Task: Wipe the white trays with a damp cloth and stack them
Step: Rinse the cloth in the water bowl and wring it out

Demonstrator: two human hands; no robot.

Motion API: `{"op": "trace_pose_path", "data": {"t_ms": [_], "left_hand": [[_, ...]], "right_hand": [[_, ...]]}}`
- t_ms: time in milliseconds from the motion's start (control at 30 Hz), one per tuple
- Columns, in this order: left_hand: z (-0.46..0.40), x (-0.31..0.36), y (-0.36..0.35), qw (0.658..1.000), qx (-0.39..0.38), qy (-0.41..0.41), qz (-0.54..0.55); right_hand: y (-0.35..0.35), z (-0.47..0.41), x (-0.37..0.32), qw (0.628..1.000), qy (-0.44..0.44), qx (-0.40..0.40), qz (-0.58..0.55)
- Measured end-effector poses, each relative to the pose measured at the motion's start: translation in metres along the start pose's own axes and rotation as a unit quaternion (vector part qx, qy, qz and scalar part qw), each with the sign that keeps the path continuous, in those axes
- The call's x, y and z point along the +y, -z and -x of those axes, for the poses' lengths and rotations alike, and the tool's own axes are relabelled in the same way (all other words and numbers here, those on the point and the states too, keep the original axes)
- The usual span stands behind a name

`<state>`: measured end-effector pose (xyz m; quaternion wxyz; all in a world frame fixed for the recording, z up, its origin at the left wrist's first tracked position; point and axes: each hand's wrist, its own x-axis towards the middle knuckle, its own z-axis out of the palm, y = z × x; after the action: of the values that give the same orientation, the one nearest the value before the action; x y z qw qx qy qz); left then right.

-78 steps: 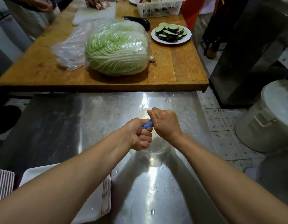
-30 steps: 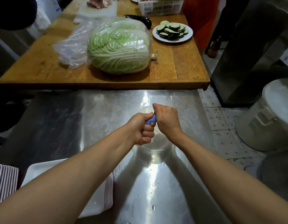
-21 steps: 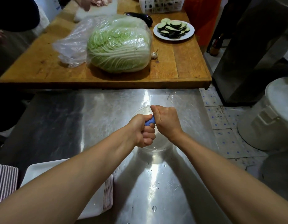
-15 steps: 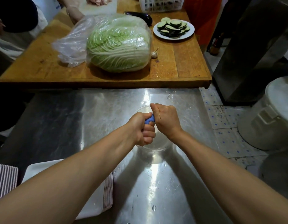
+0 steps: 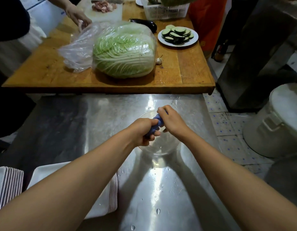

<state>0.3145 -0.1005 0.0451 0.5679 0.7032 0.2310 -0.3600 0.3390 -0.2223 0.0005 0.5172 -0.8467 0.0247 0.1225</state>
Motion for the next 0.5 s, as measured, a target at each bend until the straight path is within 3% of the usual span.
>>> {"op": "trace_pose_path", "data": {"t_ms": [100,267,400,500], "left_hand": [[0.003,-0.004,0.0,0.999,0.028,-0.024,-0.028],[0.006,-0.011,0.003,0.998,0.037,-0.035,0.026],[0.008,-0.017,0.0,0.996,0.029,-0.034,0.073],[0.01,-0.019,-0.004,0.992,0.059,-0.088,0.068]], "right_hand": [[0.007,0.006,-0.005,0.997,-0.05,-0.052,0.003],[0.016,0.019,-0.008,0.984,-0.07,-0.132,-0.096],[0.025,0.031,-0.007,0.992,-0.023,-0.074,-0.1],[0.033,0.04,-0.009,0.997,0.006,-0.009,-0.081]]}}
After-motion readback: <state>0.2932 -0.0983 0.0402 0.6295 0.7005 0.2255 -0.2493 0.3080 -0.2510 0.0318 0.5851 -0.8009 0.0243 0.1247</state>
